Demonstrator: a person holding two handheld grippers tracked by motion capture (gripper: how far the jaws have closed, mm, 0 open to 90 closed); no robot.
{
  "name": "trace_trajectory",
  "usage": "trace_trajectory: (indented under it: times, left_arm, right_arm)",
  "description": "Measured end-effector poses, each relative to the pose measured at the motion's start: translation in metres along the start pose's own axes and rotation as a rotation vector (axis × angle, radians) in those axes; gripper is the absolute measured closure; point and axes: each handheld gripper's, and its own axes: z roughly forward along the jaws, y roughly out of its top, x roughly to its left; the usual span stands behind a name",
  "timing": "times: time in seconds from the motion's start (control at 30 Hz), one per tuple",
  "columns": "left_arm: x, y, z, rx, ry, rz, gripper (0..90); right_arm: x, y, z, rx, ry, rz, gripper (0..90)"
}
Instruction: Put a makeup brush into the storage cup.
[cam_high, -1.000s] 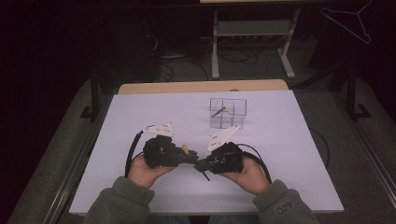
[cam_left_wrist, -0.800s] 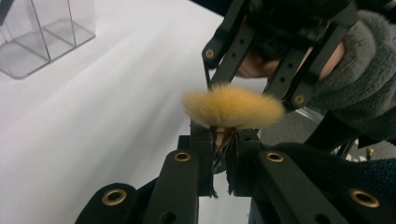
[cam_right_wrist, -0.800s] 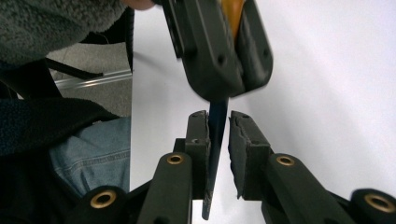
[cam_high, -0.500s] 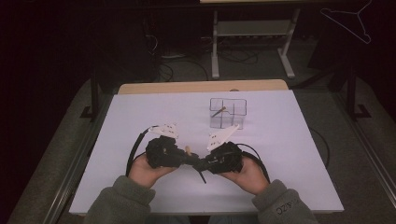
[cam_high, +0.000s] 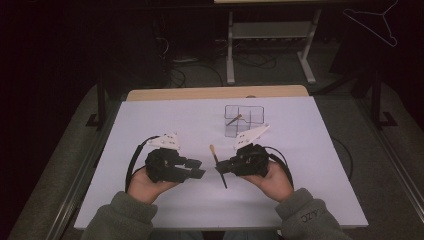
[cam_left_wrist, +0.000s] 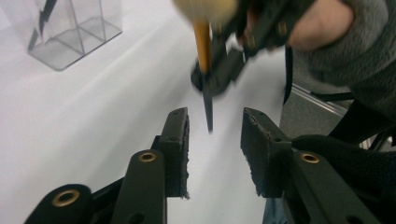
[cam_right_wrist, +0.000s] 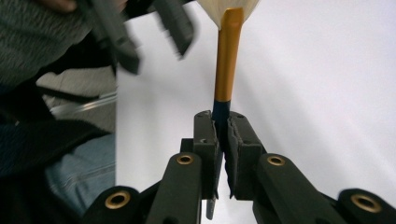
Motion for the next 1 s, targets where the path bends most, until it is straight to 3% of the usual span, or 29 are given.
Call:
trace_trajectory:
  times: [0.2,0.3,0.43,0.53,0.7,1.0]
  left_arm:
    - [0.003,-0.011,-0.005,0.002,0.03,-0.004,60.0]
    - [0.005,-0.017,-0.008,0.006,0.045,0.014,59.9]
    - [0.006,-0.024,-0.011,-0.011,0.056,-0.013,59.4]
    - [0.008,-0.028,-0.014,-0.004,0.068,-0.004,59.3]
    - [0.011,-0.035,-0.016,0.0,0.094,-0.031,56.8]
    - [0.013,-0.041,-0.016,0.001,0.103,-0.034,55.7]
  right_arm:
    - [-0.017,0.011,-0.02,-0.056,-0.049,0.037,82.6]
    - [-0.024,0.018,-0.027,-0.074,-0.072,0.05,82.6]
    - [-0.033,0.028,-0.034,-0.094,-0.098,0.056,82.6]
    - [-0.04,0.038,-0.038,-0.097,-0.119,0.06,82.6]
    - [-0.051,0.052,-0.042,-0.105,-0.143,0.052,82.6]
    - [-0.064,0.076,-0.043,-0.103,-0.173,0.066,82.6]
